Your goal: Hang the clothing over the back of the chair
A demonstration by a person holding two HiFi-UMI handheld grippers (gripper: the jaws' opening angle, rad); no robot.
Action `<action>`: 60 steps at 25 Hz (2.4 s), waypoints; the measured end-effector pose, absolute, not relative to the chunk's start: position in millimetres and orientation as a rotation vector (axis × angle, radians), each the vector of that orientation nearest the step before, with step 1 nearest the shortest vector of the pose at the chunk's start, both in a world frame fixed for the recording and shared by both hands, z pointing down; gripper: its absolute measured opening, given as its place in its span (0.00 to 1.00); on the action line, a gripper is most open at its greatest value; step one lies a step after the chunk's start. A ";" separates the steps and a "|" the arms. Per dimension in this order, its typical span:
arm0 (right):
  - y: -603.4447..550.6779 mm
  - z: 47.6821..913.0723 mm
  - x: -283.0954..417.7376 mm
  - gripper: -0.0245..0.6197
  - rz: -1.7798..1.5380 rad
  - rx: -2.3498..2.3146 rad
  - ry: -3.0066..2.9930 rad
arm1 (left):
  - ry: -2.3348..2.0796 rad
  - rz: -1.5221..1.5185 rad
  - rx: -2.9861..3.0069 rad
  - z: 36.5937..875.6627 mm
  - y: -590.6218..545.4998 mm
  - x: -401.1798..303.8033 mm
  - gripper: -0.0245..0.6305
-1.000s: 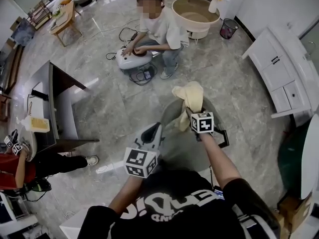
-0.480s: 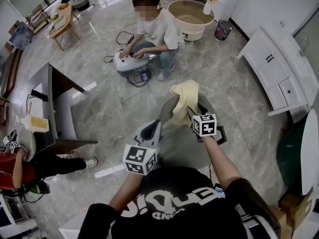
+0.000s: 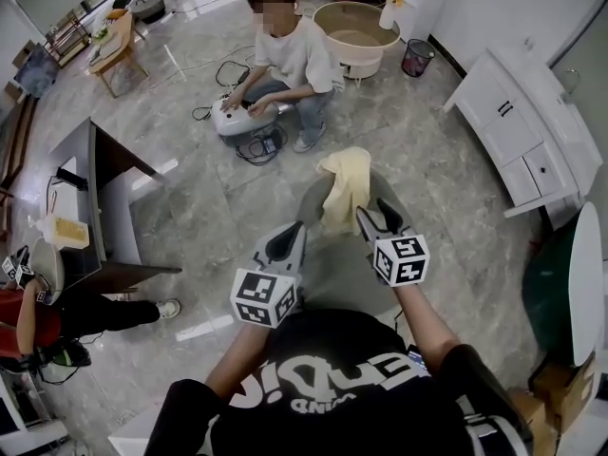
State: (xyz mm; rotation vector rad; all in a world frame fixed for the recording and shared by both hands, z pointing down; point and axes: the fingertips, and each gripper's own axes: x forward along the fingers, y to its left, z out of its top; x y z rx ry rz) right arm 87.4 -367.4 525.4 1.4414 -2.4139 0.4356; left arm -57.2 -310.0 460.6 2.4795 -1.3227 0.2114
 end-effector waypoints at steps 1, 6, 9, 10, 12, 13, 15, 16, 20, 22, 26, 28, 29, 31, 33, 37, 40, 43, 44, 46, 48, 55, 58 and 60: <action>-360.8 516.9 87.1 0.35 0.431 1.446 -2.433 | -1.320 0.208 2.484 458.9 -309.2 -56.1 0.06; -328.3 477.5 86.5 0.26 0.398 1.471 -2.522 | -1.312 0.189 2.497 450.5 -302.3 -54.6 0.06; -312.1 458.7 86.4 0.21 0.357 1.484 -2.563 | -1.307 0.174 2.505 446.5 -298.7 -53.5 0.06; -306.9 453.1 85.2 0.19 0.337 1.485 -2.578 | -1.305 0.171 2.508 445.3 -296.9 -53.7 0.06; -297.4 443.2 81.7 0.17 0.295 1.489 -2.610 | -1.306 0.168 2.512 442.7 -292.9 -55.6 0.06; -293.5 439.0 80.2 0.15 0.273 1.492 -2.624 | -1.308 0.167 2.515 441.6 -291.2 -56.8 0.06; -286.7 433.5 79.2 0.13 0.231 1.502 -2.646 | -1.312 0.165 2.519 440.8 -288.3 -58.4 0.06; -283.6 432.1 79.5 0.12 0.212 1.508 -2.654 | -1.313 0.163 2.520 441.0 -286.9 -59.1 0.06; -275.8 431.9 81.5 0.07 0.154 1.530 -2.672 | -1.322 0.140 2.522 442.1 -282.7 -63.5 0.06; -274.8 433.9 84.1 0.07 0.143 1.544 -2.670 | -1.327 0.126 2.523 441.4 -282.5 -64.2 0.06; -276.1 445.2 89.1 0.06 0.165 1.574 -2.659 | -1.332 0.099 2.533 438.9 -282.4 -64.4 0.06; -276.0 450.4 89.9 0.06 0.175 1.580 -2.652 | -1.335 0.095 2.541 438.0 -280.8 -64.4 0.06; -275.6 452.6 90.1 0.06 0.180 1.582 -2.649 | -1.337 0.095 2.546 437.7 -280.0 -64.5 0.06; -275.0 456.0 90.3 0.06 0.192 1.587 -2.645 | -1.342 0.093 2.550 437.6 -278.9 -65.4 0.06; -274.8 458.5 90.6 0.06 0.203 1.592 -2.641 | -1.349 0.090 2.550 438.5 -278.4 -66.8 0.06; -274.0 460.0 89.6 0.06 0.216 1.595 -2.638 | -1.361 0.092 2.542 440.4 -277.5 -69.0 0.06; -272.7 461.0 87.9 0.06 0.224 1.586 -2.638 | -1.373 0.095 2.534 440.5 -277.5 -70.9 0.06; -273.4 461.5 85.9 0.06 0.230 1.578 -2.639 | -1.406 0.100 2.519 441.2 -279.1 -76.3 0.06; -274.2 461.3 85.4 0.06 0.232 1.576 -2.640 | -1.413 0.100 2.515 441.2 -279.8 -77.7 0.06; -275.3 461.6 85.5 0.06 0.240 1.577 -2.637 | -1.418 0.100 2.510 440.9 -280.7 -78.9 0.06; -275.3 462.0 85.3 0.06 0.245 1.578 -2.634 | -1.417 0.104 2.508 440.6 -280.6 -79.3 0.06; -276.1 463.7 83.7 0.06 0.257 1.577 -2.631 | -1.410 0.109 2.508 441.2 -281.3 -78.9 0.06; -277.6 464.5 83.8 0.06 0.260 1.574 -2.632 | -1.409 0.109 2.508 441.5 -282.1 -77.8 0.06; -278.4 465.3 84.2 0.06 0.262 1.571 -2.632 | -1.408 0.107 2.507 441.9 -282.6 -77.0 0.06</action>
